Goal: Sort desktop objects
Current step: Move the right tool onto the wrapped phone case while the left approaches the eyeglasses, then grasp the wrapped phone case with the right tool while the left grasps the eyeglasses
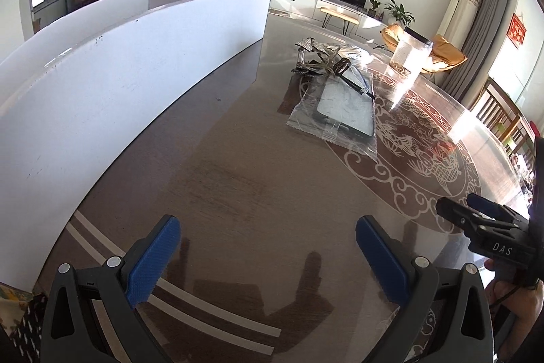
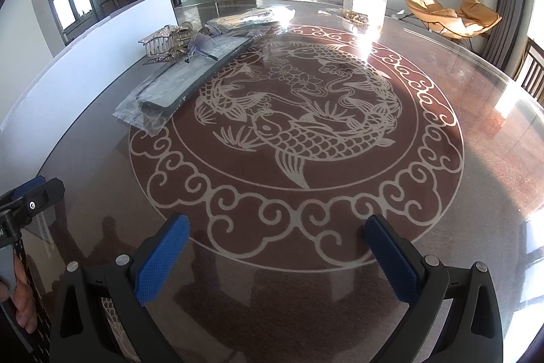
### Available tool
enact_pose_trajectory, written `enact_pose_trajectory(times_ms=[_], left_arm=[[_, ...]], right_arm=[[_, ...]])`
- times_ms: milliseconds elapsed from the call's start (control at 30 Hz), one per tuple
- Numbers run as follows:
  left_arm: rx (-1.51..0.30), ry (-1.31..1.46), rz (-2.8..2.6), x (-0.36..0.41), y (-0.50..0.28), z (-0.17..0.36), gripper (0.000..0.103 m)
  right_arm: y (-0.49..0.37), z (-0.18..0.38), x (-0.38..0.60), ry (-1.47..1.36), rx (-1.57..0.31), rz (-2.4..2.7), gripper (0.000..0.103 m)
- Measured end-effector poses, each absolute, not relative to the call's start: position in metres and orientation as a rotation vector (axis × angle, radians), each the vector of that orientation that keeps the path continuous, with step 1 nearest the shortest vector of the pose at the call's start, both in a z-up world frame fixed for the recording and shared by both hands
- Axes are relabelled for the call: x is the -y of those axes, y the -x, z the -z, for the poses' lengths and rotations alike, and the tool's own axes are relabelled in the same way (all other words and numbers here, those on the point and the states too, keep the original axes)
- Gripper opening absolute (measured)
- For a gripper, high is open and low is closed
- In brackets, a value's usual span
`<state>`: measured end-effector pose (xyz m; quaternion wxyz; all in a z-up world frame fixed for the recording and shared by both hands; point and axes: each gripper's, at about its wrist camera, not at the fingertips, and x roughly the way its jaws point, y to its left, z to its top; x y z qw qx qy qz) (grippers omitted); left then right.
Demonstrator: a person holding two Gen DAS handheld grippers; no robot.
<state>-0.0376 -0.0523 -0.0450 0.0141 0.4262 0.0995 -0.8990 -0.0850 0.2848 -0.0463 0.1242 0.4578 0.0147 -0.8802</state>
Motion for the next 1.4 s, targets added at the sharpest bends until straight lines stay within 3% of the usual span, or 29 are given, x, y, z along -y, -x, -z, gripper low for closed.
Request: enact_pose_trajectory(times_ms=[200,467,667,800,900,1400], left_arm=[[-0.335,-1.328,2.775,0.055,0.042,0.049,0.103],[-0.44,-1.247,2.766,0.072,0.038,0.044,0.103],[-0.415,-1.287,2.754,0.067,0.044,0.049,0.103],[-0.399,-1.297,2.755,0.065,0.045,0.052,0.103],[-0.397,-1.309,2.754,0.064,0.048,0.054,0.103],[-0.362,-1.365,2.762,0.057,0.049,0.061,0.103]], right_arm=[[0.155,0.023,-0.23,-1.252,-0.022,2.531,0.103],[0.221,0.045,-0.157,-1.365,0.055,2.489,0.103],[0.228,0.057,-0.131,-1.361,-0.167,2.561,0.102],[0.22,0.052,-0.148,-1.332,-0.158,2.566,0.084],[0.206,0.047,-0.172,-1.325,-0.156,2.565,0.079],[0.056,0.019,-0.317,-1.303,-0.041,2.629,0.081]])
